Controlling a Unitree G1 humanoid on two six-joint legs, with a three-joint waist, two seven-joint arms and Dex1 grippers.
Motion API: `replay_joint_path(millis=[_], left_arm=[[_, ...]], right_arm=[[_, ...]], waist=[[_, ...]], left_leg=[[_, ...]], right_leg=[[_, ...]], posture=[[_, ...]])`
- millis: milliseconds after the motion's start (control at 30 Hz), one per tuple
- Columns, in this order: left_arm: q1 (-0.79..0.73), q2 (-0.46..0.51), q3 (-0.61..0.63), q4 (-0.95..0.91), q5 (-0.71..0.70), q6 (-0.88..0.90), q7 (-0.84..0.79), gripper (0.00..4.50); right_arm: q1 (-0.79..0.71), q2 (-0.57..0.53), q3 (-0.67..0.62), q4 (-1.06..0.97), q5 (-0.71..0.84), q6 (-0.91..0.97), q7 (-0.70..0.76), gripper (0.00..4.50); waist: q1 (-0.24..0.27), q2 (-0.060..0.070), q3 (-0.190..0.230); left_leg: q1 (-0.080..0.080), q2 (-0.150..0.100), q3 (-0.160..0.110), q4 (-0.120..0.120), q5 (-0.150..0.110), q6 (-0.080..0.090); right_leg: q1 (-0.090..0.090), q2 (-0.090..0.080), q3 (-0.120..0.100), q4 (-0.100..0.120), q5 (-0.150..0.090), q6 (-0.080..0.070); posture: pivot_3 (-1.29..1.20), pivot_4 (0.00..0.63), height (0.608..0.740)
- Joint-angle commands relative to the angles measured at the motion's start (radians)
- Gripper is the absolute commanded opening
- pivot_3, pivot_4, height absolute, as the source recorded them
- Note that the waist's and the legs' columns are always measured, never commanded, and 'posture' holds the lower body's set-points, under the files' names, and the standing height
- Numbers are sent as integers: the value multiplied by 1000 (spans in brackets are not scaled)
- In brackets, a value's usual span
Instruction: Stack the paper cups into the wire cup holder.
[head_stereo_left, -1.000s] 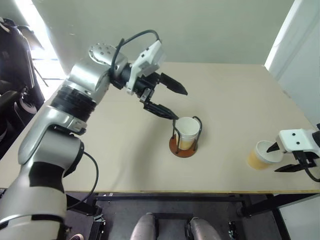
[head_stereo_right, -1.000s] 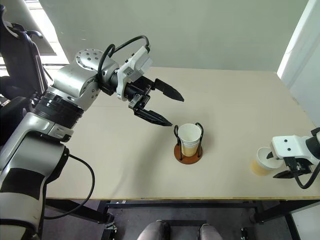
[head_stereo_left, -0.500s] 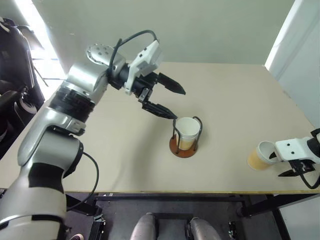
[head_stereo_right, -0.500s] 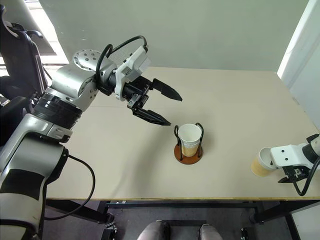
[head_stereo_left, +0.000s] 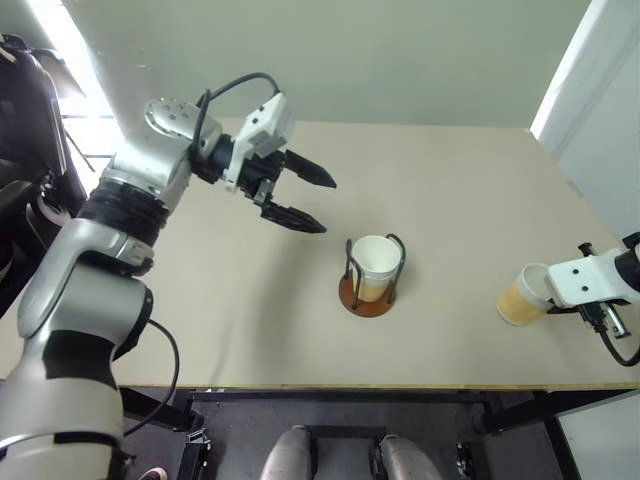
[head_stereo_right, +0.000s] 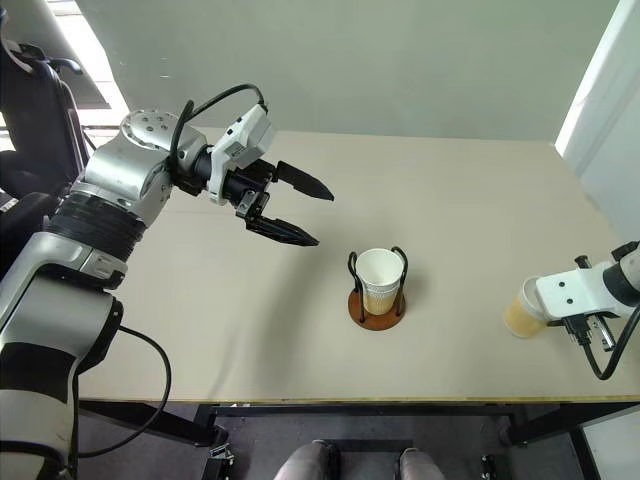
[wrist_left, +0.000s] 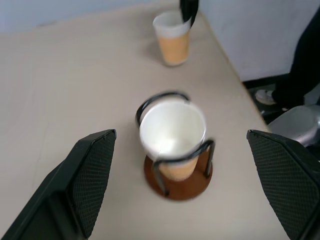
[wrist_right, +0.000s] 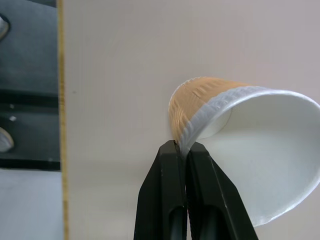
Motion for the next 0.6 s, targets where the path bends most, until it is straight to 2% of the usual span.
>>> replay_joint_path(millis=[33, 233, 433, 600], left_arm=[[-4, 28, -7, 36, 13, -59, -29, 4500], [17, 48, -11, 83, 4, -60, -29, 4500], [67, 37, 4, 39, -62, -31, -29, 4500], [102, 30, -17, 39, -55, -73, -29, 4500]], right_arm=[[-83, -10, 2, -51, -14, 14, 27, 52], [-311, 44, 92, -71, -37, 44, 42, 52], [-511, 84, 216, -63, -33, 45, 42, 52], [-675, 134, 298, -35, -40, 55, 42, 52]], waist=[[-1, 0, 0], [-7, 0, 0], [-7, 0, 0], [-9, 0, 0]], left_leg=[[0, 0, 0, 0, 0, 0], [-1, 0, 0, -1, -2, 1], [-2, 0, 0, 0, -2, 1], [-3, 0, 0, -1, -2, 1]], right_leg=[[0, 0, 0, -1, 0, 0], [-1, 0, 0, -1, 0, 0], [-3, 0, -1, -1, -1, -1], [-6, 0, -1, 2, -1, -3]], posture=[[0, 150, 740], [0, 150, 740], [0, 150, 740], [0, 150, 740]])
